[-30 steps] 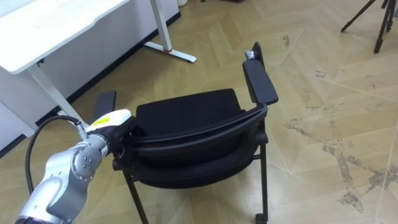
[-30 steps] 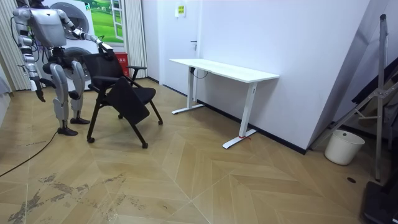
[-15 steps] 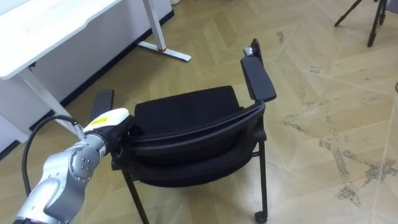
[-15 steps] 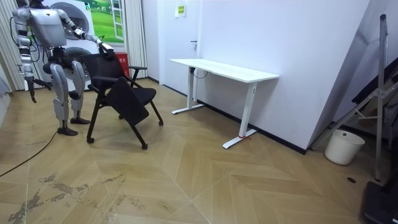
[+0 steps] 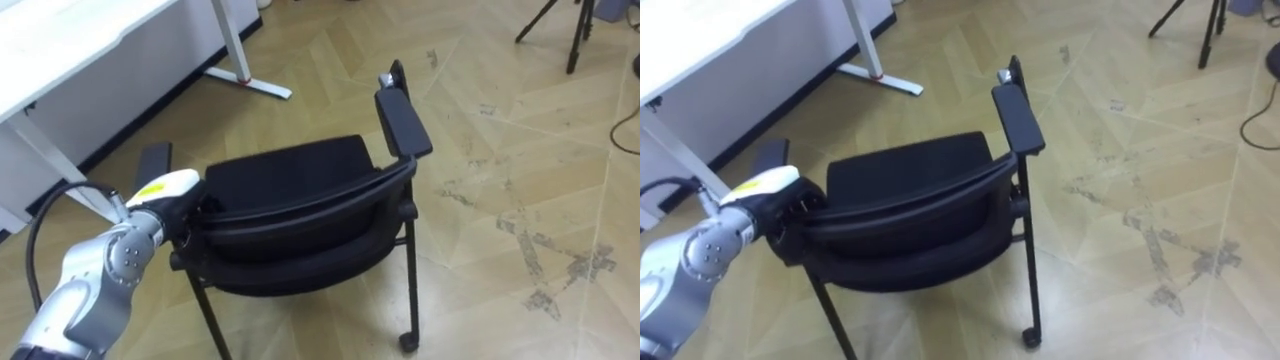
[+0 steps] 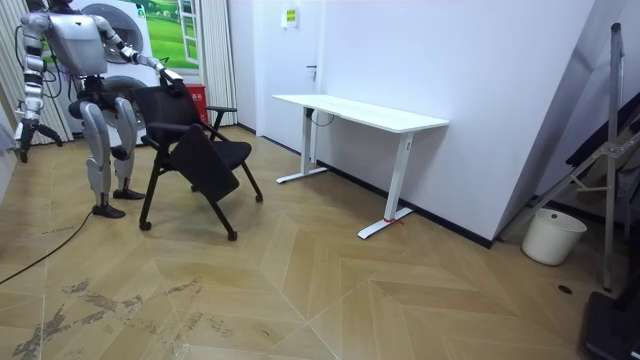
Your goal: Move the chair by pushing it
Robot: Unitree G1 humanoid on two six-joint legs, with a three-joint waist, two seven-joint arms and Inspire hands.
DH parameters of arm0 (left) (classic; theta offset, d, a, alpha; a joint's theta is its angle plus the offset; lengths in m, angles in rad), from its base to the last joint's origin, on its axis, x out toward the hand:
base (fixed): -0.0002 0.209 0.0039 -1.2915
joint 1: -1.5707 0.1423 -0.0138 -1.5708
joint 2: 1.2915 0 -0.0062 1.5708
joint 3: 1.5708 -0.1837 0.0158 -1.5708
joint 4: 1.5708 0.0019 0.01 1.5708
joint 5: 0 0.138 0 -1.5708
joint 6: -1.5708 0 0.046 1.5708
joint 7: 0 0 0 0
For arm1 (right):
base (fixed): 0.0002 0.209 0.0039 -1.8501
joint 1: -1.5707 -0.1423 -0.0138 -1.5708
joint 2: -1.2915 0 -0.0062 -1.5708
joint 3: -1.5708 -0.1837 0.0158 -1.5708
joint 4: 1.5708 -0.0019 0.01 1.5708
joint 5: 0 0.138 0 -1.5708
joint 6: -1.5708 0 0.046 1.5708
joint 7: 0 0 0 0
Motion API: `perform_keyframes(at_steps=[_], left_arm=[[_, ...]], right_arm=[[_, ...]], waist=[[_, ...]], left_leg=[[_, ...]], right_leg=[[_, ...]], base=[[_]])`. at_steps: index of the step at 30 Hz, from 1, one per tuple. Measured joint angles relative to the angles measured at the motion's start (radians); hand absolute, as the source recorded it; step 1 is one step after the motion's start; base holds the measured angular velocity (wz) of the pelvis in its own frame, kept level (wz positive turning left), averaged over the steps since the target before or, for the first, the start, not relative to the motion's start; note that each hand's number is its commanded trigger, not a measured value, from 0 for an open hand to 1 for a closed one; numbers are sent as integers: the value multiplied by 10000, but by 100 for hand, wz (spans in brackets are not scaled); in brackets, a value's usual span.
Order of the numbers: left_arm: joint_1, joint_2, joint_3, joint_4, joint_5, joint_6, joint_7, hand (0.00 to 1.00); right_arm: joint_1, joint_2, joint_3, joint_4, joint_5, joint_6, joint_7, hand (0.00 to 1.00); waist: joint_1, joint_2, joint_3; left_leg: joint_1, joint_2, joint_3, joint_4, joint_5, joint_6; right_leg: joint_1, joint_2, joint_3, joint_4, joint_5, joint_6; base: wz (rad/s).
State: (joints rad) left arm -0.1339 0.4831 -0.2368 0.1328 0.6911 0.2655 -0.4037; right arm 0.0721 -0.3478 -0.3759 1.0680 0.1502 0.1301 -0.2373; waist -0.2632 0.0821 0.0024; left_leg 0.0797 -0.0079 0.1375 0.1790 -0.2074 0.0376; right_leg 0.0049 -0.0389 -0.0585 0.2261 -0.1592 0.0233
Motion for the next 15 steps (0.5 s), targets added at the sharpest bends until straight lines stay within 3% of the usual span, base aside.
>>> perform_keyframes(at_steps=[5, 9, 12, 15], left_arm=[[-9, 98, -5, -91, -21, -82, 87, 100], [-7, 125, -6, -142, -26, -91, 72, 100], [-13, 129, -3, -199, -18, -95, 95, 100], [-8, 129, -4, -148, -63, -146, 173, 100]], right_arm=[[-70, -417, 27, -1748, -1681, 1, -587, 0], [-97, -436, 64, -3323, -3151, 23, -659, 0], [-135, -424, 488, -4650, -4443, 35, -641, 0], [-180, -423, 900, -5974, -5201, 132, -402, 0]], waist=[[144, -99, 9], [216, -160, -6], [250, -141, -51], [280, -151, -41]], left_leg=[[-59, -13, 165, 89, -38, 59], [-72, -34, 223, 90, -39, 61], [-188, -50, 278, 127, -41, 66], [-176, -46, 317, 166, -40, 66]], right_leg=[[-98, -8, 169, 149, 3, 45], [-151, -25, 203, 199, 8, 59], [-323, -42, 261, 338, -22, 83], [-318, -41, 280, 354, -23, 82]], base=[[-9], [-4], [-4], [-1]])
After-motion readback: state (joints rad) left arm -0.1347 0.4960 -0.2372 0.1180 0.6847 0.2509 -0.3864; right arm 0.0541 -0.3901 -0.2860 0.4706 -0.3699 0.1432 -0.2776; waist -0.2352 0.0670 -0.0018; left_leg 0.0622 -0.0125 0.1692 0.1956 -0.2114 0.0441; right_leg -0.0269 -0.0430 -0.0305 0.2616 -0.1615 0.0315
